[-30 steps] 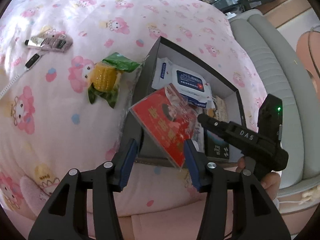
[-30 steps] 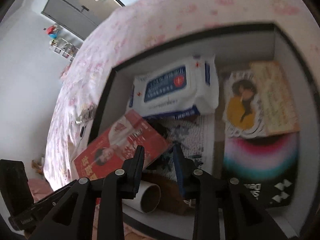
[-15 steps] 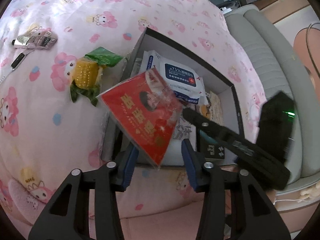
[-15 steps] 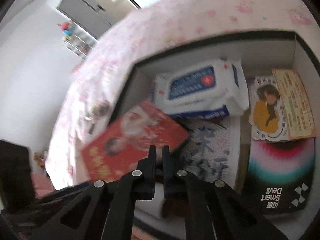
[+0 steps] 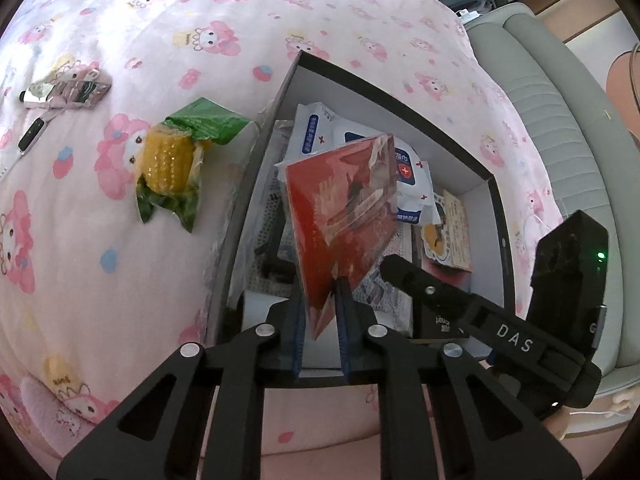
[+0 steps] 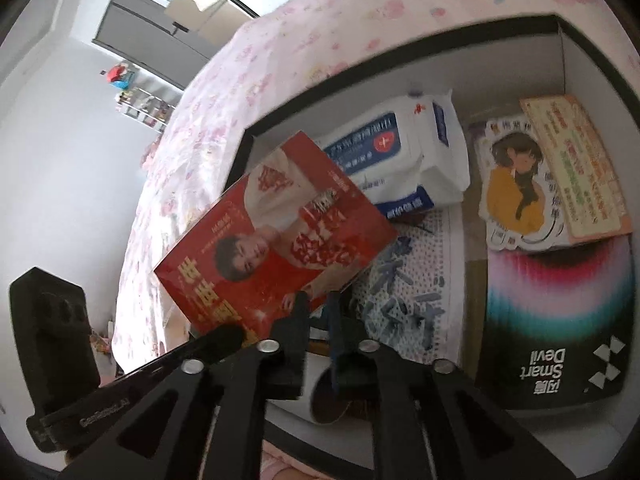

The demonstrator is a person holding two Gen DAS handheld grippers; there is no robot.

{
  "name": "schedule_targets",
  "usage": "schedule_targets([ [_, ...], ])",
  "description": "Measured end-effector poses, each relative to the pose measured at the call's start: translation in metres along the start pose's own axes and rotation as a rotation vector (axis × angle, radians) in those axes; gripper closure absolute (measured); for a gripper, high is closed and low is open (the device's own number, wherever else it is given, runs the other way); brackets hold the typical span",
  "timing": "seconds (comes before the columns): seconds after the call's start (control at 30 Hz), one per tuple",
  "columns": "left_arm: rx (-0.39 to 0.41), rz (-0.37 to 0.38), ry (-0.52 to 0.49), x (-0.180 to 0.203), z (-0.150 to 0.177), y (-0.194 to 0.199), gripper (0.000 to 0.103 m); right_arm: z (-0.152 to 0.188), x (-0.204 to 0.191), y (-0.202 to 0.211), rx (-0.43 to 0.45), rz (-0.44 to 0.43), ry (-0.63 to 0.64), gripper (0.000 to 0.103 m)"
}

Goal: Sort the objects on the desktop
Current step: 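Lower the red envelope upright into the box beside the wipes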

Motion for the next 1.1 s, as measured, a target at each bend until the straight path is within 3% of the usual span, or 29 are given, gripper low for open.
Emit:
schedule_targets([
  [0.03,0.001,0.003,0.009,-0.002,-0.001,0.000,0.091,0.000,0.001,-0.002,-0.010,0.003,-0.007,0.074],
  [0.07,0.001,0.009,0.023,-0.004,-0.002,-0.001,0.091,0.000,0.001,-0.003,-0.012,0.004,-0.010,0.073],
  [0.3,-0.004,0.019,0.042,0.000,-0.034,-0.016,0.090,-0.003,0.005,0.019,0.077,0.011,-0.012,0.072],
  [0.43,-0.013,0.016,0.031,0.007,-0.058,-0.030,0.087,-0.008,0.018,0.033,0.140,0.069,-0.031,0.072],
  [0.57,-0.050,0.004,0.037,0.008,-0.075,-0.044,0.084,-0.013,0.029,0.028,0.124,0.084,-0.067,0.072],
  [0.67,-0.056,-0.021,-0.014,0.011,-0.080,-0.045,0.084,-0.019,0.031,0.028,0.132,0.084,-0.076,0.072],
  [0.87,-0.092,-0.057,-0.077,0.007,-0.078,-0.047,0.084,-0.044,0.028,0.051,0.237,0.169,-0.045,0.072],
  [1.1,-0.098,-0.076,-0.141,0.016,-0.078,-0.052,0.074,-0.087,0.012,0.041,0.271,0.212,0.066,0.072],
])
Point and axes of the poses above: each gripper's, at about its wrist camera, not at the fingertips, and y roughly against the way its jaws point, x to its right, z to its underside, the point moved 3 cm from there along -y, roughly the way its jaws point, and after that the axes turned 6 degrees about z, right-handed, at the moved point
